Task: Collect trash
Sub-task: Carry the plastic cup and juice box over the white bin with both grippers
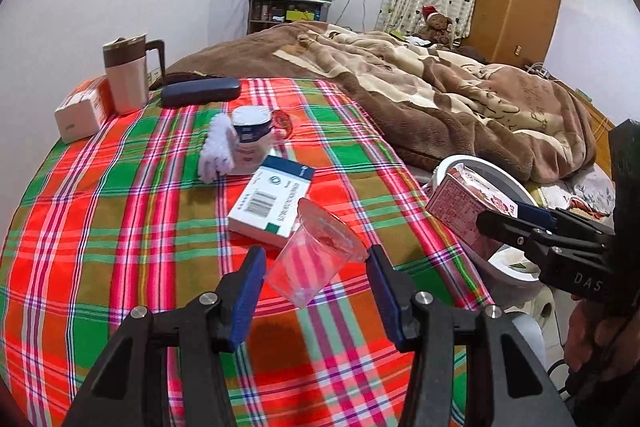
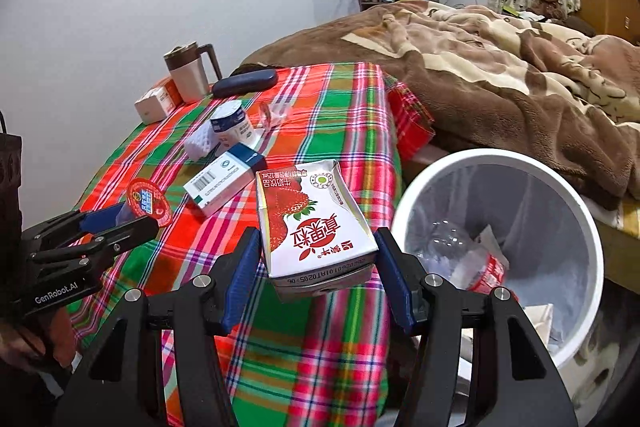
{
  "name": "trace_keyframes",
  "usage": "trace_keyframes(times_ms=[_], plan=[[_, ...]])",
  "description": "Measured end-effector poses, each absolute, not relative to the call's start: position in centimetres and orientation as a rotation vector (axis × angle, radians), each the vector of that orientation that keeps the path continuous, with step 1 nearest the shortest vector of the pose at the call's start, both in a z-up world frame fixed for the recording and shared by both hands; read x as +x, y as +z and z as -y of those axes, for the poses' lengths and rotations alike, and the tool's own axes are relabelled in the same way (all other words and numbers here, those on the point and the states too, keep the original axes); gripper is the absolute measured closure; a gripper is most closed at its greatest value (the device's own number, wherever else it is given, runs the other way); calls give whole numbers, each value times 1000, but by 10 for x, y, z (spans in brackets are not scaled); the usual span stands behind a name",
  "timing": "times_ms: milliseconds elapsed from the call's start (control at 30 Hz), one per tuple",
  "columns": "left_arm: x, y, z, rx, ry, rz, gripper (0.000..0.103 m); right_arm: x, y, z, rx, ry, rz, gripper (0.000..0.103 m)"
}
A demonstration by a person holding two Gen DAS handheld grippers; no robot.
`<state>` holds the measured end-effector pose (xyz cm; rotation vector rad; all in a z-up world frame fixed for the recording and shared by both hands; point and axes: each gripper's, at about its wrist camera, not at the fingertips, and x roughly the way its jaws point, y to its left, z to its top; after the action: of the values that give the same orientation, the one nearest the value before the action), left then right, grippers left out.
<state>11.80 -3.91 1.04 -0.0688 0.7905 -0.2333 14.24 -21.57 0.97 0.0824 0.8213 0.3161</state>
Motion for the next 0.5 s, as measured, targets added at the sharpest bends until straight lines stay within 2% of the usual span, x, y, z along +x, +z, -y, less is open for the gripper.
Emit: trace_keyframes(times_ms=[500], plan=[[138,13,104,5,-367,-793,51,132,9,267,147,188,-802,44]])
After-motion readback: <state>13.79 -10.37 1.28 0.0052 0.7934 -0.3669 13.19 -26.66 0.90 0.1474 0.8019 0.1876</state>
